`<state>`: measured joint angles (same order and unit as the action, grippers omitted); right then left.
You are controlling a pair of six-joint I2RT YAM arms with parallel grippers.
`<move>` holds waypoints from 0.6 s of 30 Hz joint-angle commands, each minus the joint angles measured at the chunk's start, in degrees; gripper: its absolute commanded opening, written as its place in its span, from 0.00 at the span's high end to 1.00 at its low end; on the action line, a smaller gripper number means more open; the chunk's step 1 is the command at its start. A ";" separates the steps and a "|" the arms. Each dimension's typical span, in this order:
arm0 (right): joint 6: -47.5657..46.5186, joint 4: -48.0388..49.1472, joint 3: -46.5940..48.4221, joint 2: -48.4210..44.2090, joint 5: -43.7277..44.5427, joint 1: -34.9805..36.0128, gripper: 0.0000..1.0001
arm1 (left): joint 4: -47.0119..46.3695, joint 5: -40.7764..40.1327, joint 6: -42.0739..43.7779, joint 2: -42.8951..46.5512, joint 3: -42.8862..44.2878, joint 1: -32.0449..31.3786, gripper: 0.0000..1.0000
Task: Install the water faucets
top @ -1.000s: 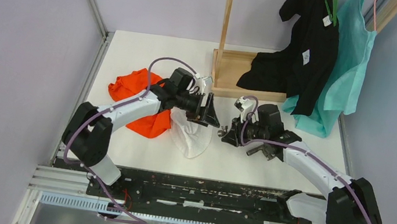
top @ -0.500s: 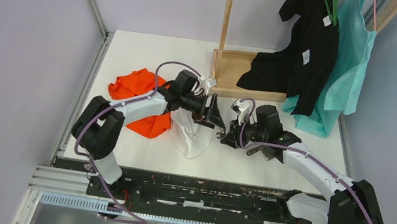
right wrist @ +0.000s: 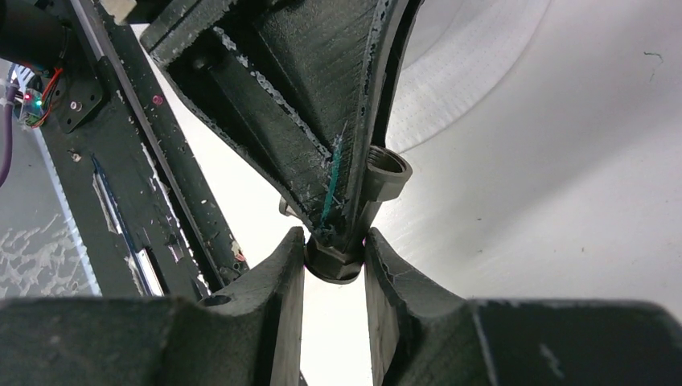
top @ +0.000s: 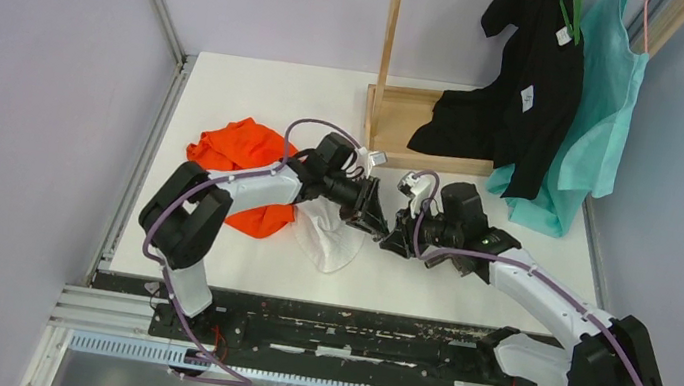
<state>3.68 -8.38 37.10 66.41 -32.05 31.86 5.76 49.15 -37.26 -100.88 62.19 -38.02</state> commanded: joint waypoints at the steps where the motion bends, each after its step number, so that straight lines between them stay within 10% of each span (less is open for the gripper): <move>1: -0.42 2.25 1.53 -2.08 0.72 0.41 0.94 | -1.29 2.18 -0.40 0.23 1.77 -0.28 0.83; 3: 0.29 1.70 1.68 -2.44 2.27 0.40 0.93 | -0.58 1.38 -0.04 0.53 2.10 -0.22 0.97; 7: 5.20 -4.32 4.13 -3.09 10.59 0.46 0.57 | 6.66 -7.11 4.60 2.53 5.03 -0.22 0.97; 18: 27.95 -26.15 8.03 -19.16 54.05 -2.16 0.03 | 10.04 -47.01 14.61 6.54 8.24 -7.51 0.97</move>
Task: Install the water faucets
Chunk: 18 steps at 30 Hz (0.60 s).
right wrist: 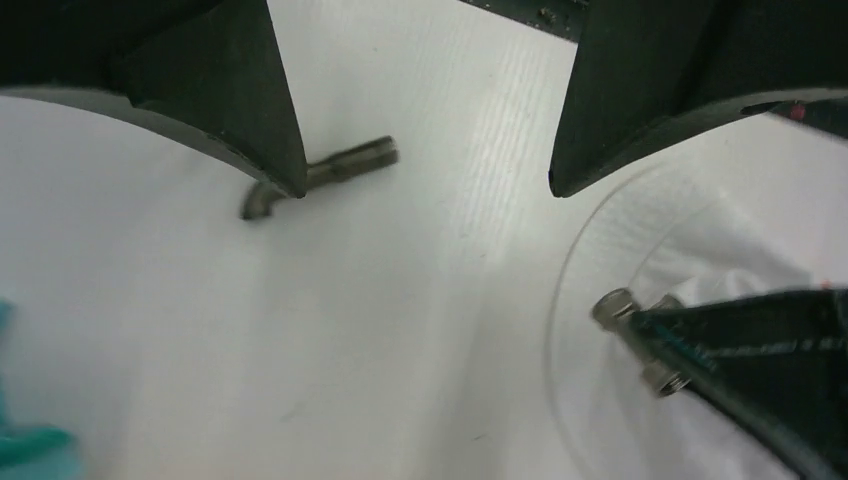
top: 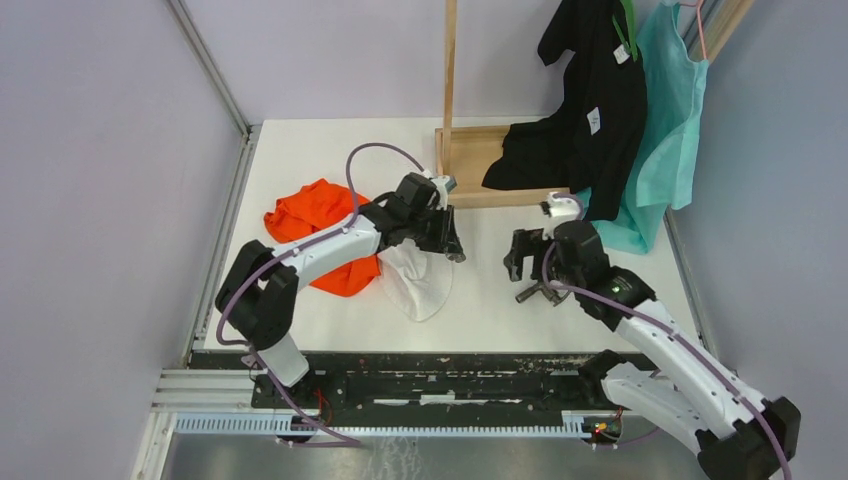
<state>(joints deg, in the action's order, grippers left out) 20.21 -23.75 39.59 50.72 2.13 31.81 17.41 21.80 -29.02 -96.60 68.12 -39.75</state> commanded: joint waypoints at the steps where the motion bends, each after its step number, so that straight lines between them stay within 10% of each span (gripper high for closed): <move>1: 13.03 -13.47 6.81 -3.56 21.71 -2.72 0.03 | -3.17 -24.06 7.74 1.87 2.14 -7.97 0.97; 18: 28.48 -30.82 6.43 -21.94 37.64 -3.51 0.06 | -30.60 -43.89 23.28 -7.95 -3.71 -15.40 0.97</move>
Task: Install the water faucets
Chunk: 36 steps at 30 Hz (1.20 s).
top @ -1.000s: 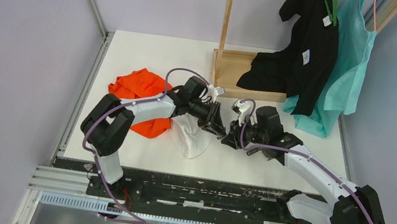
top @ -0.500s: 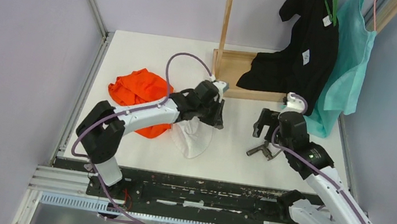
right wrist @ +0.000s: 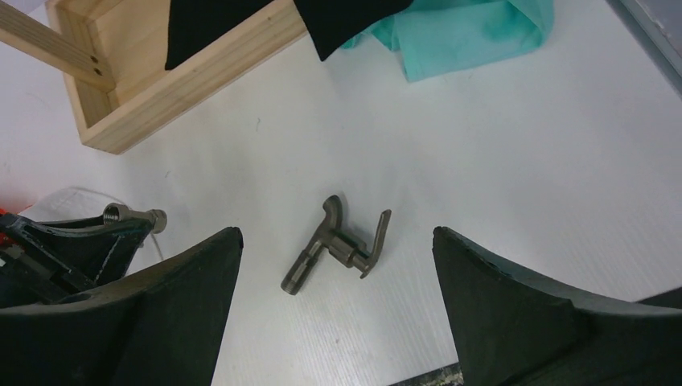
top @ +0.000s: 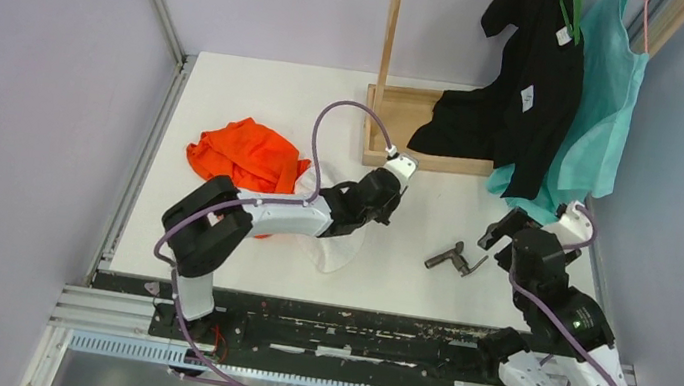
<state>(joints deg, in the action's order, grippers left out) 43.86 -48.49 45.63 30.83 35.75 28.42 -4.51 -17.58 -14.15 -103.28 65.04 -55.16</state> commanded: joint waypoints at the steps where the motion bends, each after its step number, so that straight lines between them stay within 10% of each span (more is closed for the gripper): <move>1: 4.77 -6.13 0.02 -3.22 3.81 -0.08 0.07 | -8.51 -4.45 9.36 -2.32 -0.27 0.14 0.97; 20: 3.26 -7.27 -0.11 -0.28 4.46 -0.12 0.07 | -9.26 -8.34 6.51 -9.85 1.06 0.80 0.97; 36: 4.35 -6.35 -0.58 6.51 2.28 -0.10 0.07 | 6.51 -13.29 2.48 -13.79 11.49 0.88 0.41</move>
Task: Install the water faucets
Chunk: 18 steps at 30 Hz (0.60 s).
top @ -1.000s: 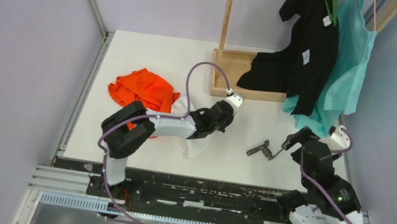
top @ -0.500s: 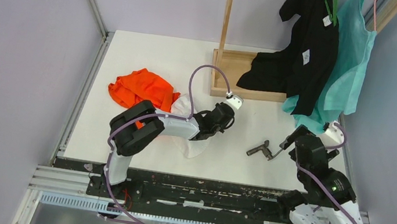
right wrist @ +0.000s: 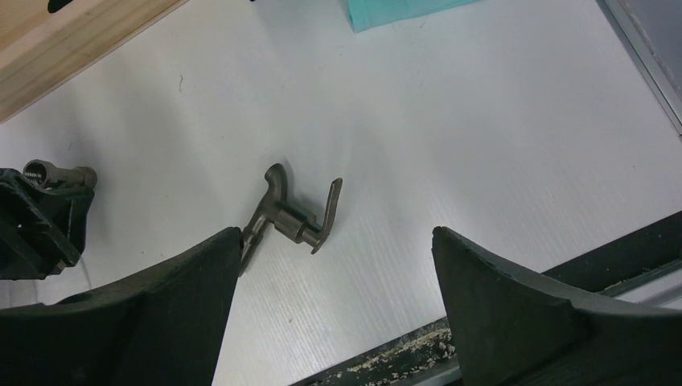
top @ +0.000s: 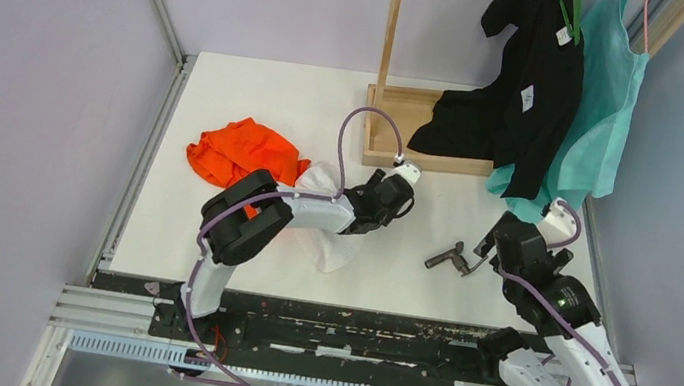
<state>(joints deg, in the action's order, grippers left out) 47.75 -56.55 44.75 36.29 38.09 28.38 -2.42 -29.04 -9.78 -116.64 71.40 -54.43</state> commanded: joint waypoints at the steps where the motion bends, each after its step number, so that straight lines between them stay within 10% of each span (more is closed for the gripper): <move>1: 0.42 1.59 0.40 1.50 -0.24 -0.03 0.07 | 5.15 -1.79 -1.95 -0.43 5.71 0.21 0.41; 18: -2.72 13.80 -5.82 17.52 -25.15 -13.61 0.07 | 9.84 3.36 -4.09 15.34 3.97 0.20 0.21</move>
<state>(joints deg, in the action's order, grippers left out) 46.37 -49.67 41.78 52.07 23.57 19.68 7.60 -28.53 -9.89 -108.47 75.75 -54.41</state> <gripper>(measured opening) 0.946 0.789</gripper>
